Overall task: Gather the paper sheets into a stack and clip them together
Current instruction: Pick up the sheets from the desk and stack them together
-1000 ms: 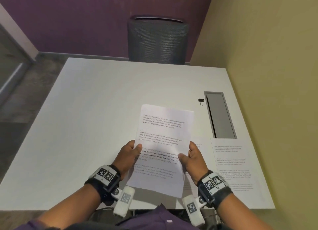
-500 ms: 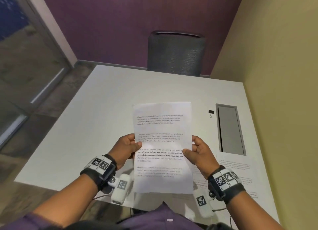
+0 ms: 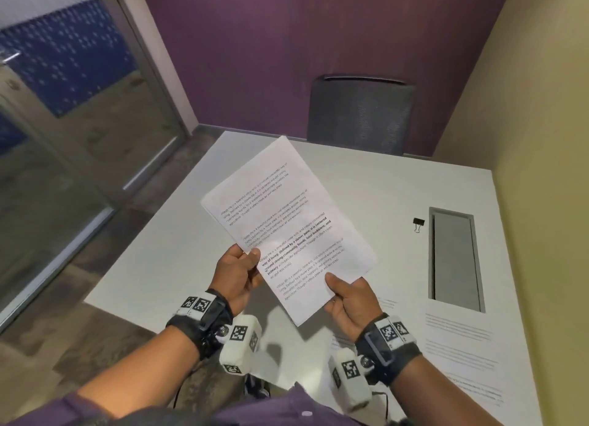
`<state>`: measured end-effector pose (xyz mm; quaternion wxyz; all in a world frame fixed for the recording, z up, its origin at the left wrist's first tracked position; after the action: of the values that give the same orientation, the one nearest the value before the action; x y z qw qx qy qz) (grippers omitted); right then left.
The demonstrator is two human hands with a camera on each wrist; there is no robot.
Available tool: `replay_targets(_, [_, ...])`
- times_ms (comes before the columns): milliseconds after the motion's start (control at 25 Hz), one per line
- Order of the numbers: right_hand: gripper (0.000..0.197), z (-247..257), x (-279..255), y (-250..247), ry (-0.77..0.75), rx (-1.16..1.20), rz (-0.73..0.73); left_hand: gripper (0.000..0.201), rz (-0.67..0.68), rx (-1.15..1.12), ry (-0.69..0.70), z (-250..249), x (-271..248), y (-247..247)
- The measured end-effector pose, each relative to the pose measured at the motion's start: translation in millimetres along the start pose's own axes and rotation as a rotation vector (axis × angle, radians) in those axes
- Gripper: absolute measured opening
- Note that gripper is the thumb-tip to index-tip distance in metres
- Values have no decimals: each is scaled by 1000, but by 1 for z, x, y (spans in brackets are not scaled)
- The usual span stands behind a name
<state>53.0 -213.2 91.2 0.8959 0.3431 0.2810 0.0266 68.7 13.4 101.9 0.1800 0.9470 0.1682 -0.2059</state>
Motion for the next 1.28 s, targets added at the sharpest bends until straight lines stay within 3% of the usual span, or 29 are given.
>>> replay_targets(80, [36, -10, 18, 19, -39, -71, -60, 21, -15, 4, 3, -20, 10, -22])
replay_targets(280, [31, -1, 16, -14, -58, -299, -121, 19, -130, 74, 42, -44, 24, -60])
replay_targets(360, [28, -4, 20, -23, -37, -398, -142, 34, -186, 152, 75, -57, 37, -83])
replay_targets(440, [24, -15, 33, -18, -32, -523, -163, 63, -99, 355, 108, -71, 64, -110])
replay_targets(520, [26, -27, 46, -7, -19, -630, -158, 77, 101, 536, 77, -76, 89, -122])
replay_targets(600, [23, -37, 54, 12, -9, -748, -151, 65, 258, 615, 23, -79, 105, -128])
replay_targets(720, [18, -51, 67, 34, -29, -880, -195, 39, 252, 580, -81, -73, 133, -149])
replay_targets(840, [22, -58, 78, 51, -87, -934, -273, 37, 239, 531, -105, -64, 155, -169])
replay_targets(960, [40, -73, 81, 58, -134, -938, -400, 28, 184, 482, -148, -51, 162, -182])
replay_targets(1120, [16, -106, 83, 42, -28, -957, -507, 29, 191, 544, -243, -22, 165, -188])
replay_targets(1280, [11, -125, 75, 32, 39, -958, -599, 30, 176, 611, -270, -7, 165, -191])
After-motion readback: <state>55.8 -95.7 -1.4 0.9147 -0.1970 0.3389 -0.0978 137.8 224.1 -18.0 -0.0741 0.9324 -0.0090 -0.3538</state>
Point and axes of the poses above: each hand's wrist, its own x-axis towards the middle knuckle, its own y-axis out of the palm, z = x × y, the point moved 5 cm from there along x, towards the middle knuckle, and after that the axes turned 1 degree about y, right-handed, at the moved point
